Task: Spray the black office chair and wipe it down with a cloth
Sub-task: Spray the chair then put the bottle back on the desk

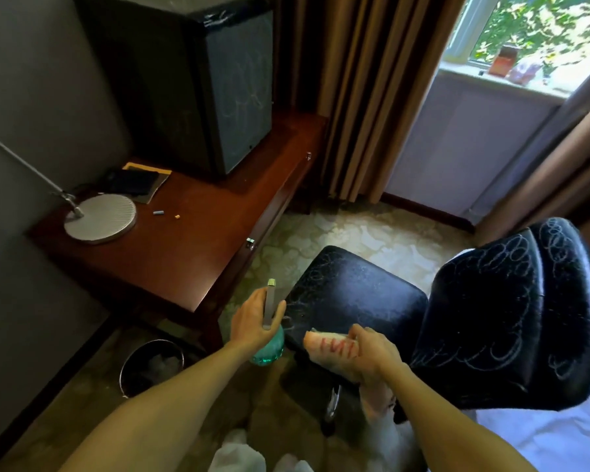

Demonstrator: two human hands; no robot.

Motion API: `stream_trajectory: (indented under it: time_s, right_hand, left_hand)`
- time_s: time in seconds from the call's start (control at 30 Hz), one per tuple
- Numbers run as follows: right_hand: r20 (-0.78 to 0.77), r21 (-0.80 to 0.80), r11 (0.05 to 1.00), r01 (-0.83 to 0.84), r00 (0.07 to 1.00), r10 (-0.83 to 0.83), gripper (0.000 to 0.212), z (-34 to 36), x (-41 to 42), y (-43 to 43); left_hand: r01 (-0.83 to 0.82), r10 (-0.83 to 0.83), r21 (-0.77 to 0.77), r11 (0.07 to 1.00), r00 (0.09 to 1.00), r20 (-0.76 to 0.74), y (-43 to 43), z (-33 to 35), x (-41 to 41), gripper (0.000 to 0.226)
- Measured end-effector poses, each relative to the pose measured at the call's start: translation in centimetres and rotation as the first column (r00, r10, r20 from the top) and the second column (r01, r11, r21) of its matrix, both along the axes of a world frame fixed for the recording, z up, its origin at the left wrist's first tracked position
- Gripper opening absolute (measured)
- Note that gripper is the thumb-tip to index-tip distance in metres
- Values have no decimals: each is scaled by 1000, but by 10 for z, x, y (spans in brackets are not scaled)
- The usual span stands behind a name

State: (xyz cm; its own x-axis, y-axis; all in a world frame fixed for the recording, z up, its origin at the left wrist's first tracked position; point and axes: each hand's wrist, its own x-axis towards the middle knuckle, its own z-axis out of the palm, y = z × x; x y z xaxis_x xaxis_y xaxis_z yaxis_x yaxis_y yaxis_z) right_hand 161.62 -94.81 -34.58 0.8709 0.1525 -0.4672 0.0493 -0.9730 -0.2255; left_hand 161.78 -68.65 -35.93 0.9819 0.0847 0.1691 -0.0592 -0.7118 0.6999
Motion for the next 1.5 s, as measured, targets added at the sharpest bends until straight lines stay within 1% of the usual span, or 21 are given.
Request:
stream_trajectory:
  time_s: [0.17,0.27,0.4,0.57,0.7,0.93,1.1,1.2,1.37,1.5]
  right_hand:
    - [15,13,998,-57,998,57,45,-4,21,21]
    - [32,24,993,-119,992,118,48,-6,44,46]
    - [37,7,978,-208,977,208,54,-3,81,101]
    - [79,24,961,-274,959,272,49,4,128,183]
    - [128,23,949,-314,943,309,42,8,166,244]
    - [160,44,943,-329,934,318,40,10,232,331]
    - [174,51,943,-329,933,316,43,3,262,372]
    - [177,67,947,-315,938,299,45,-3,272,388]
    - [166,85,948,-308,942,291,43,-16,279,396]
    - [181,104,945,-311,940,289,39,-19,278,394]
  left_hand:
    - [-131,132,37,991,991,-25,33,-7,0,25]
    - [-214,215,26,976,977,-4,60,-8,10,31]
    - [-304,303,6,953,952,37,102,0,28,28]
    - [-349,353,-56,935,933,78,164,15,62,24]
    - [-384,385,-28,923,919,84,221,15,95,24]
    - [-425,425,-13,905,902,72,310,1,154,30]
    - [-449,449,-29,893,888,97,344,-4,184,30]
    - [-437,437,-24,899,893,110,359,-12,196,31]
    - [-434,435,-38,900,899,49,373,-30,204,38]
    - [-446,448,-93,890,894,0,375,-35,199,41]
